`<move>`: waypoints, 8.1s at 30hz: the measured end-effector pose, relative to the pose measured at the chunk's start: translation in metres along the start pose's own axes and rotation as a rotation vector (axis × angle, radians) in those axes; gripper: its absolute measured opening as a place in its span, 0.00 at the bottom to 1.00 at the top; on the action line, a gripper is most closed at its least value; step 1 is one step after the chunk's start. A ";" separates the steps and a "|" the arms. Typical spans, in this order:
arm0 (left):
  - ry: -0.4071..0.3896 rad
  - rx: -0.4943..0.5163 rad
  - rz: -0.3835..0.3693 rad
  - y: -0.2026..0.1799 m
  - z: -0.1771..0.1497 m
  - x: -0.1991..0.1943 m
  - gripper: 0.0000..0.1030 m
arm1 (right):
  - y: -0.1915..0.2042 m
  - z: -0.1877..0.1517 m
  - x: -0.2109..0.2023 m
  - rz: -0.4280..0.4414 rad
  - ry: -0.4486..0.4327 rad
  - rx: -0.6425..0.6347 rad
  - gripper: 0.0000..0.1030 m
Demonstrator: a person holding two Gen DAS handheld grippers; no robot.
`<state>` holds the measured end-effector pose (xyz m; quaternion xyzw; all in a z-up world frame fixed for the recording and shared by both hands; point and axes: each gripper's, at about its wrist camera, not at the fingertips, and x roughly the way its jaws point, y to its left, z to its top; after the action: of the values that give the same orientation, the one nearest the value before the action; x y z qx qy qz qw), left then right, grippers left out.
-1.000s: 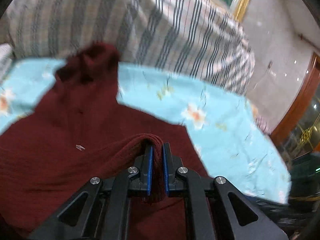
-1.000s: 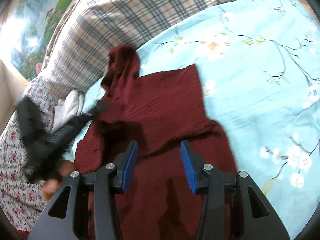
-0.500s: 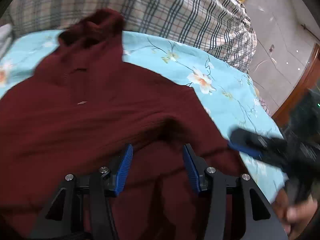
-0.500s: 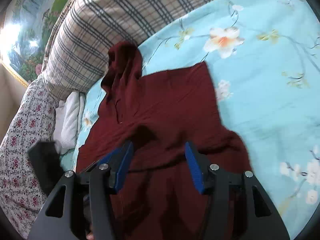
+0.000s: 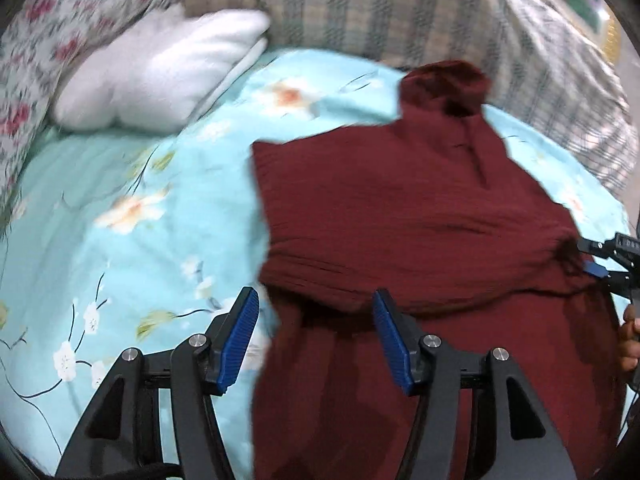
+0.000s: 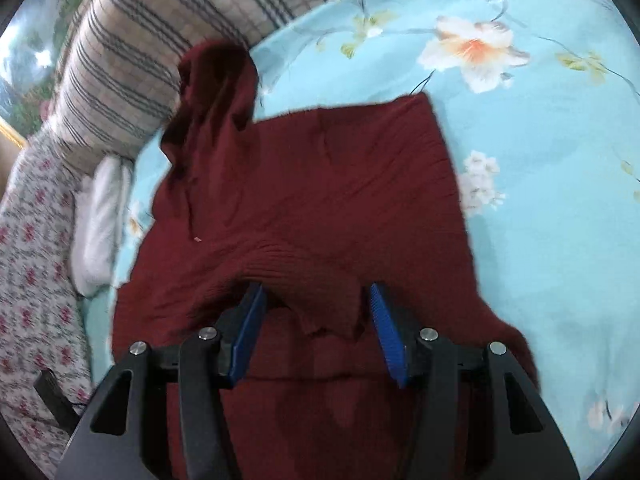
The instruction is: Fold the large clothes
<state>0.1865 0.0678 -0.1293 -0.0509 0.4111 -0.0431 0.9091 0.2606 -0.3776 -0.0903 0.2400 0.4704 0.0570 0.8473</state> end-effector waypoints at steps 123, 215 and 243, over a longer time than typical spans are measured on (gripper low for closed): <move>0.063 -0.049 -0.546 -0.093 0.066 0.038 0.03 | 0.022 0.024 0.006 0.335 -0.020 -0.019 0.06; 0.007 0.013 -0.615 0.041 -0.111 -0.146 0.05 | -0.062 -0.173 -0.194 0.574 -0.101 -0.073 0.05; 0.031 -0.299 -0.393 0.037 0.080 0.084 0.06 | -0.046 0.075 0.039 0.210 -0.013 0.035 0.06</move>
<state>0.3028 0.0988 -0.1440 -0.2632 0.4089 -0.1584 0.8593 0.3381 -0.4320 -0.1080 0.3032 0.4382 0.1357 0.8353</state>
